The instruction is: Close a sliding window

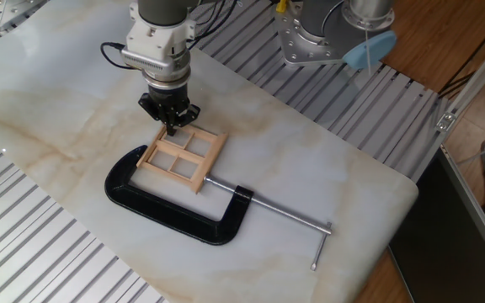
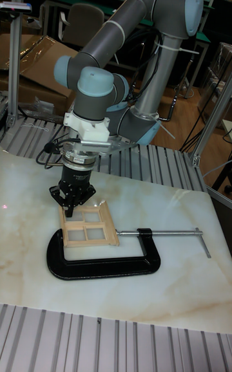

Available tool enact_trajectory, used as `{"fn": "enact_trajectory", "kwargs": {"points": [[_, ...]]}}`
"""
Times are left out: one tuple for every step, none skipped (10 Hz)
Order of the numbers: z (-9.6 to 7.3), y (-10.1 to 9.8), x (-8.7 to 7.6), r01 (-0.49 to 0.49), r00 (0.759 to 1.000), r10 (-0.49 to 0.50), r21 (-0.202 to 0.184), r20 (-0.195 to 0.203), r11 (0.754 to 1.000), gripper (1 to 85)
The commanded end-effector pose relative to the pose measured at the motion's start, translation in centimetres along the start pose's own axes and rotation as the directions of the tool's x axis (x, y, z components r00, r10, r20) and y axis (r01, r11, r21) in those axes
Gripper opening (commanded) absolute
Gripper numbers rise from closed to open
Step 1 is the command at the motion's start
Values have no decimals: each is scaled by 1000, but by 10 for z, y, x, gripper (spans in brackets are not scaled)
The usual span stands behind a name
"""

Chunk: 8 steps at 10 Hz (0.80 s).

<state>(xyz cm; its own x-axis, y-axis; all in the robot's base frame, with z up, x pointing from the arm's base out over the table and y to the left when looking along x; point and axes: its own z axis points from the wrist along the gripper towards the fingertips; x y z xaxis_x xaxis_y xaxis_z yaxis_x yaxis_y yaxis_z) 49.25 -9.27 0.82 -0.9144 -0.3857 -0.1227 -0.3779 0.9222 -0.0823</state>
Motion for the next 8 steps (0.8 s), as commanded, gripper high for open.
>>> {"fn": "enact_trajectory", "kwargs": {"points": [[0, -7, -1, 9, 1000, -9, 4, 13, 1000, 7], [0, -9, -2, 15, 1000, -15, 8, 20, 1000, 7], [1, -10, -2, 20, 1000, -21, 14, 20, 1000, 7], [1, -11, -2, 22, 1000, -22, 14, 22, 1000, 7], [1, -9, -2, 17, 1000, -17, 9, 21, 1000, 7], [0, -7, -2, 4, 1000, -4, 5, 16, 1000, 7], [-1, 4, -3, -38, 999, 38, -33, 16, 999, 7], [-2, 14, -5, -78, 997, 80, -65, 17, 995, 7]]}}
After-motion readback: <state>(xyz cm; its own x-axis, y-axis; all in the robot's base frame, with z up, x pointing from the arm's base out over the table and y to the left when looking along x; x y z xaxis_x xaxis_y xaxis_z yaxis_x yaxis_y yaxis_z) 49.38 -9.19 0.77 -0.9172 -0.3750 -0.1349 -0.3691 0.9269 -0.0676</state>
